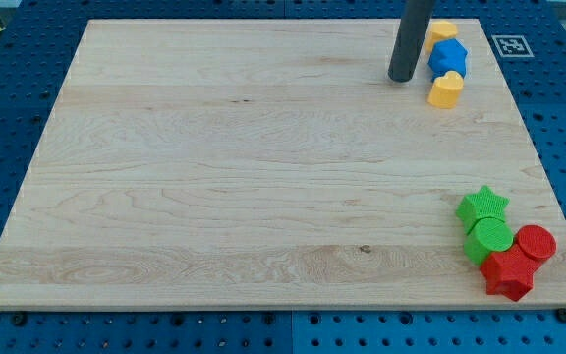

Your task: Move the green star to the bottom of the yellow heart

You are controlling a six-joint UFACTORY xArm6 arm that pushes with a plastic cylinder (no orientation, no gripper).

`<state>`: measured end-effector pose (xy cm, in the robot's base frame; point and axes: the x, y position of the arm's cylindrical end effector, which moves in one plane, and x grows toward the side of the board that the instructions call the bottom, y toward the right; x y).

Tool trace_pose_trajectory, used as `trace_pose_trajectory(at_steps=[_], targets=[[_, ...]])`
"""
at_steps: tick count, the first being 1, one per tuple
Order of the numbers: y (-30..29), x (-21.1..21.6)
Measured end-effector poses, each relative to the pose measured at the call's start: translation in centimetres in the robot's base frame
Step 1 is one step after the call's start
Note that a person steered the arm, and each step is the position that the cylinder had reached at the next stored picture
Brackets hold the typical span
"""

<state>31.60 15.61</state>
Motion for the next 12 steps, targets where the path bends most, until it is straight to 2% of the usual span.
trace_pose_trajectory(at_steps=[2, 10, 11, 12], targets=[[0.7, 0.7], [2.7, 7.6], [-1.7, 9.6], [-4.4, 16.0]])
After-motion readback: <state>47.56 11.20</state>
